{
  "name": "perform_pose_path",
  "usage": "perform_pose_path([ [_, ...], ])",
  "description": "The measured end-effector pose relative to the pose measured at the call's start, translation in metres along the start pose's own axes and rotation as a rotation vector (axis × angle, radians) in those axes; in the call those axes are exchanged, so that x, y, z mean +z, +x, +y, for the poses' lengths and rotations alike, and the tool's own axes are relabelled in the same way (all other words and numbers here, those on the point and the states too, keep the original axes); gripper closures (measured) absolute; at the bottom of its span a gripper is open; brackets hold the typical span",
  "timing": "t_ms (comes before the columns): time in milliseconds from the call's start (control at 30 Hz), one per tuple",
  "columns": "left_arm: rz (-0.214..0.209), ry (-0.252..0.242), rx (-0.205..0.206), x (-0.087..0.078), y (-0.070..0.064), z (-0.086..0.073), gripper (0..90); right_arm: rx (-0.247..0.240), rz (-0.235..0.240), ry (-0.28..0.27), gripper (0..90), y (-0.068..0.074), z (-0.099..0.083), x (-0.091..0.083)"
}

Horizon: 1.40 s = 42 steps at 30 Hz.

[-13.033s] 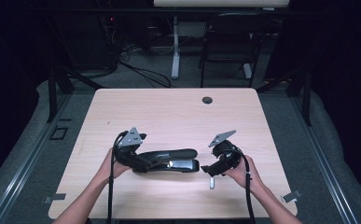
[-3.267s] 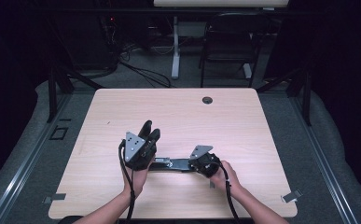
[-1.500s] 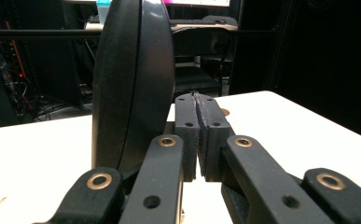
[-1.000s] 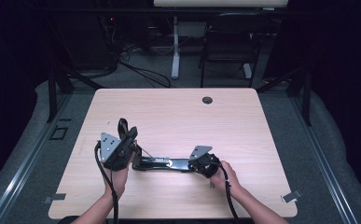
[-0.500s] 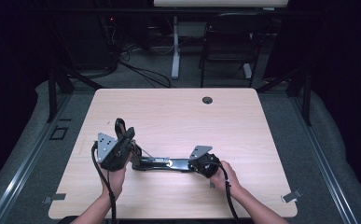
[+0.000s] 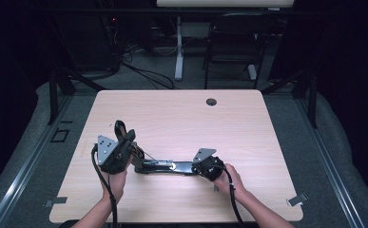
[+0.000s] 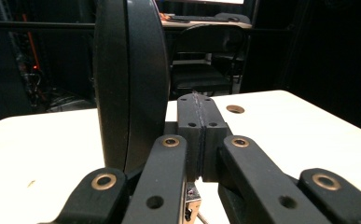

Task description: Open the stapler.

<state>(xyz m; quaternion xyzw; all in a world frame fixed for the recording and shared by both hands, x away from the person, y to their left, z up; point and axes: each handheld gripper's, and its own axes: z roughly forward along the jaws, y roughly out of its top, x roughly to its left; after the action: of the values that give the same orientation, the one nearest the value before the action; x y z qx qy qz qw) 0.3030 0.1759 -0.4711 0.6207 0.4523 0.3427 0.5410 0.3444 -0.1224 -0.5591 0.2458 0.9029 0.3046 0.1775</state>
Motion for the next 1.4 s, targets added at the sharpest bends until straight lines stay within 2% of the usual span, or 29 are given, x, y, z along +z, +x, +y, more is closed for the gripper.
perform_pose_path([
  [667, 0.033, 0.026, -0.019, 0.001, 0.004, -0.001, 90.0, 0.010, 0.000, -0.010, 90.0, 0.000, 0.000, 0.001],
  [933, 0.059, 0.029, -0.061, 0.001, 0.009, -0.001, 90.0, 0.004, -0.002, -0.001, 90.0, 0.000, 0.000, 0.000],
  [967, 0.079, 0.028, -0.075, 0.001, 0.011, -0.001, 89.1, 0.008, 0.000, -0.006, 90.0, 0.000, 0.000, 0.000],
  [1000, 0.085, 0.038, -0.114, 0.002, 0.018, -0.002, 88.5, 0.004, 0.000, -0.001, 90.0, 0.000, 0.000, 0.000],
  [1033, 0.091, 0.052, -0.130, 0.001, 0.023, -0.003, 88.5, 0.003, -0.001, -0.003, 90.0, 0.000, 0.000, 0.000],
  [1133, 0.135, 0.077, -0.223, -0.002, 0.045, -0.009, 88.5, 0.008, 0.000, -0.008, 90.0, 0.000, 0.000, 0.000],
  [1200, 0.152, 0.087, -0.259, -0.005, 0.058, -0.011, 89.4, 0.001, 0.002, -0.001, 90.0, 0.000, 0.000, 0.000],
  [1233, 0.147, 0.083, -0.260, -0.006, 0.060, -0.011, 89.6, 0.007, 0.001, -0.003, 90.0, 0.000, 0.000, 0.000],
  [1267, 0.153, 0.085, -0.245, -0.007, 0.060, -0.010, 90.0, 0.004, 0.002, 0.000, 90.0, 0.000, 0.000, 0.000],
  [1400, 0.144, 0.079, -0.209, -0.007, 0.055, -0.009, 89.0, 0.004, -0.002, 0.001, 90.0, 0.001, 0.001, 0.000],
])
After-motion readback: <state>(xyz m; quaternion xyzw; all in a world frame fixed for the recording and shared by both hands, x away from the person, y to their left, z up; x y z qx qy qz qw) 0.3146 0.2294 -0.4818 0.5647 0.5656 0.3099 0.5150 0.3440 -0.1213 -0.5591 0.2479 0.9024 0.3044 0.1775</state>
